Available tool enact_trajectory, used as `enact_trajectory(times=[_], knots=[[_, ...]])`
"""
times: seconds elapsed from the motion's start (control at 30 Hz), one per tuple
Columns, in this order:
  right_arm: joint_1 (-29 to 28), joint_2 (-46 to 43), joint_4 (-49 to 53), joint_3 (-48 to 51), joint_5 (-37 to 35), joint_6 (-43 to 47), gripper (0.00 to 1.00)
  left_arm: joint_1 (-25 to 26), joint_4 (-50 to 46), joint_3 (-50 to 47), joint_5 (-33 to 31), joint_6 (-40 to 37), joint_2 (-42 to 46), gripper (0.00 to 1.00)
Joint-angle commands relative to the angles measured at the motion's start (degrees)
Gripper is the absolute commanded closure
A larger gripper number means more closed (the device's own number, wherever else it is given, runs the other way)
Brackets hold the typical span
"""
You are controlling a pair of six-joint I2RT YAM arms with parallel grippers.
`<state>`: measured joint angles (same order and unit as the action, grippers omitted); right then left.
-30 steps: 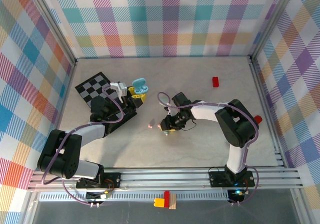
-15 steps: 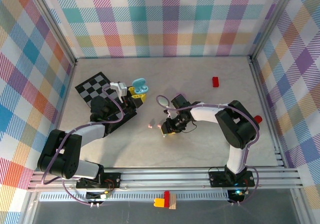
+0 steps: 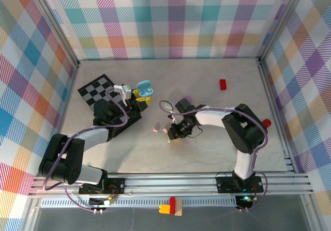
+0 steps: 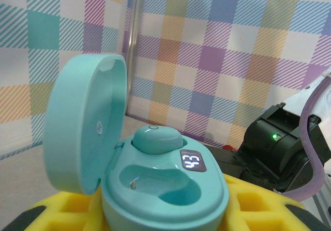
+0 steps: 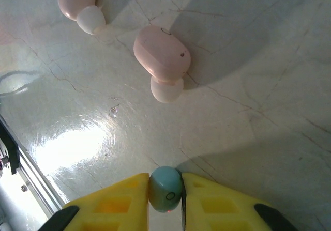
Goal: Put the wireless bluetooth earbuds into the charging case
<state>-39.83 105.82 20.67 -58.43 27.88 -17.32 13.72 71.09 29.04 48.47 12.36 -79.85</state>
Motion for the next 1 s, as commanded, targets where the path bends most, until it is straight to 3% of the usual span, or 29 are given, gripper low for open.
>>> enact_trajectory(times=[0.0,0.3,0.53,0.77,0.97], knots=[[-0.4,-3.0,1.4,0.6,-5.6,-0.3,0.79,-0.4,1.7,0.3,0.1,-2.0,0.8,0.63],[0.7,-16.4,4.3,2.4,-14.3,-3.6,0.8,1.6,-6.1,0.0,-6.3,-11.2,3.0,0.63],[0.5,-24.5,11.9,-6.1,-16.4,-2.9,0.8,8.0,-25.8,2.8,-14.6,-28.3,6.6,0.63],[-0.7,-26.7,16.6,-16.5,-16.5,-0.9,0.79,13.1,-31.7,4.8,-19.4,-34.9,6.1,0.63],[-1.8,-24.6,18.8,-22.8,-18.1,1.5,0.79,15.3,-31.4,5.6,-19.8,-35.5,4.7,0.63]])
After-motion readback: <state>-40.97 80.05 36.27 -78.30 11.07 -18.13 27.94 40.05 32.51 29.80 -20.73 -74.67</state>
